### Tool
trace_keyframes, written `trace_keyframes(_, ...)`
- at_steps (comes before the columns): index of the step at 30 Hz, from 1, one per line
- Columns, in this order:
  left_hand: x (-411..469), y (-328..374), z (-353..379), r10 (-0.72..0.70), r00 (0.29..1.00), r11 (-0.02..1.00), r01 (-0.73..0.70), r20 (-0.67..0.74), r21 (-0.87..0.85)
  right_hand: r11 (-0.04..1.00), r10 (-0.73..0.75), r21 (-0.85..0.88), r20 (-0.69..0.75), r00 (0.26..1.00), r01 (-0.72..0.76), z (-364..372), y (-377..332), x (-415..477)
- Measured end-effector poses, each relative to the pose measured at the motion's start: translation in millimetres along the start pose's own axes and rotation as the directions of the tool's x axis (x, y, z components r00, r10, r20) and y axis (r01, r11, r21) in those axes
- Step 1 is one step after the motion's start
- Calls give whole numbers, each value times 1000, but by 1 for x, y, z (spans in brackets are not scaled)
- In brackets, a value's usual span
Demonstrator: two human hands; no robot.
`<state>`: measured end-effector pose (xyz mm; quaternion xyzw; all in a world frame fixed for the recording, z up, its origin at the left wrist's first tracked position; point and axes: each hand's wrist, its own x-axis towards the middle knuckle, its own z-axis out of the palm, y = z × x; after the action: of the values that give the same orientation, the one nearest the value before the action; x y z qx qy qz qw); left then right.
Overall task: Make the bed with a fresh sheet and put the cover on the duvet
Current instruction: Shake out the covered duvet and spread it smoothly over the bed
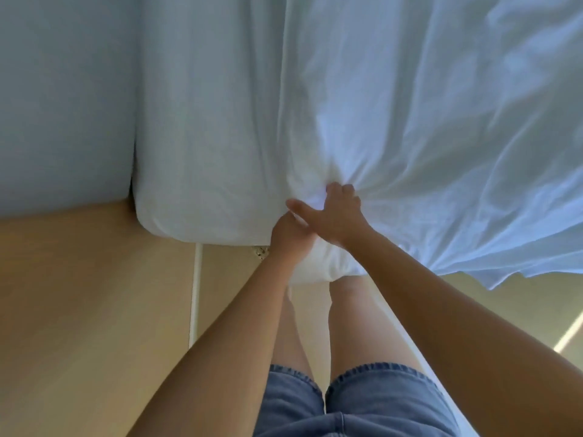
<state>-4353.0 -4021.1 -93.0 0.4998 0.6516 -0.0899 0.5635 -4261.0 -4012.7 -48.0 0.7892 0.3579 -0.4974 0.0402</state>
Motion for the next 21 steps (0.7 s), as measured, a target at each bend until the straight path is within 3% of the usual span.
trace_keyframes(2, -9, 6, -7, 56, 997, 998, -54, 45, -39, 995, 96, 39, -49, 994, -94, 4, -13, 3)
trace_keyframes(5, -38, 11, -33, 18, 999, 957, -7, 38, -290, 990, 136, 59, -124, 983, -129, -7, -38, 0)
trace_keyframes(9, -86, 14, -114, 70, 997, 907, -78, -34, -413, 979, -65, 191, -75, 995, 78, -23, -101, -29)
trace_keyframes(13, -143, 3, -215, 50, 954, 883, -181, -296, -432, 854, -414, 304, -96, 905, 423, -6, -188, -82)
trace_keyframes(15, -158, -22, -243, -50, 899, 899, -149, -436, -412, 804, -499, 337, -66, 864, 491, 26, -217, -97)
trace_keyframes(18, -138, -75, -245, -177, 840, 947, 4, -512, -320, 833, -472, 355, 57, 880, 424, 83, -230, -83)
trace_keyframes(21, -85, -113, -212, -172, 841, 973, 226, -513, 44, 914, -374, 219, 132, 918, 341, 116, -210, -38)
